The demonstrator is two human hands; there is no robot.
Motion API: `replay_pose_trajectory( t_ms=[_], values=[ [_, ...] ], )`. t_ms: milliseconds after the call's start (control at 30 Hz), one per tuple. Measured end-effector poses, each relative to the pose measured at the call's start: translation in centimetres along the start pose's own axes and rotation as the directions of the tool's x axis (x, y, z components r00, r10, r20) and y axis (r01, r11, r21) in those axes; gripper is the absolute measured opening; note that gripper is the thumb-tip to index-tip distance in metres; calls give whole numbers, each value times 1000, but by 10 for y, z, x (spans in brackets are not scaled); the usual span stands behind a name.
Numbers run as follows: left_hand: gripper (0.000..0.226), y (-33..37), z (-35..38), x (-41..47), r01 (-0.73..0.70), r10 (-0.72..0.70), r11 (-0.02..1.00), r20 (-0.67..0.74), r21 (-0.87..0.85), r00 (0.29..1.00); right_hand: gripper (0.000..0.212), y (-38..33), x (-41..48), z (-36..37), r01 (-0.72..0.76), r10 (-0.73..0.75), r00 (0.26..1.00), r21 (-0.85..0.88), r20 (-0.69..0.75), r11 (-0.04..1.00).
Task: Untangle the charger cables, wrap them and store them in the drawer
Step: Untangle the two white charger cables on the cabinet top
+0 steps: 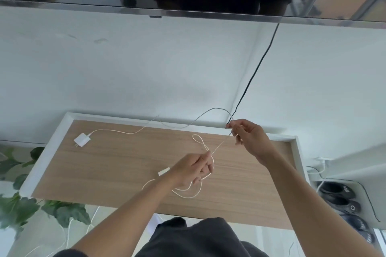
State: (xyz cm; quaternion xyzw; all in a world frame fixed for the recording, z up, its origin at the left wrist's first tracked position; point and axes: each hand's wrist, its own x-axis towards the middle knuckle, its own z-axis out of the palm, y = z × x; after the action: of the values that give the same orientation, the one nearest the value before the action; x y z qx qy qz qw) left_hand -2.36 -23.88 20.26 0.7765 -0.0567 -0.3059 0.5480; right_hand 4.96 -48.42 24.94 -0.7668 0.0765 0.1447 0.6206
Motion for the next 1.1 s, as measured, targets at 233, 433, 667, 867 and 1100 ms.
replay_pose_trajectory(
  t_ms=[233,433,667,867,1100],
  values=[
    [52,-42,-62,-25,81,-17,903,-152,422,988,26,40,21,-35,-208,266,933,239,-243,948],
    [53,-83,-139,-47,248,-112,693,-239,677,965,32,76,33,-38,-305,409,873,356,-265,883],
    [47,-119,-224,-69,366,-150,516,-339,774,929,33,99,39,-17,-327,444,841,364,-308,872],
    [36,-134,-271,-68,389,23,418,-438,821,899,22,104,44,22,-336,452,820,345,-350,877],
    [24,-150,-301,-49,376,83,438,-453,817,887,26,106,47,62,-360,468,805,328,-365,873]
  ],
)
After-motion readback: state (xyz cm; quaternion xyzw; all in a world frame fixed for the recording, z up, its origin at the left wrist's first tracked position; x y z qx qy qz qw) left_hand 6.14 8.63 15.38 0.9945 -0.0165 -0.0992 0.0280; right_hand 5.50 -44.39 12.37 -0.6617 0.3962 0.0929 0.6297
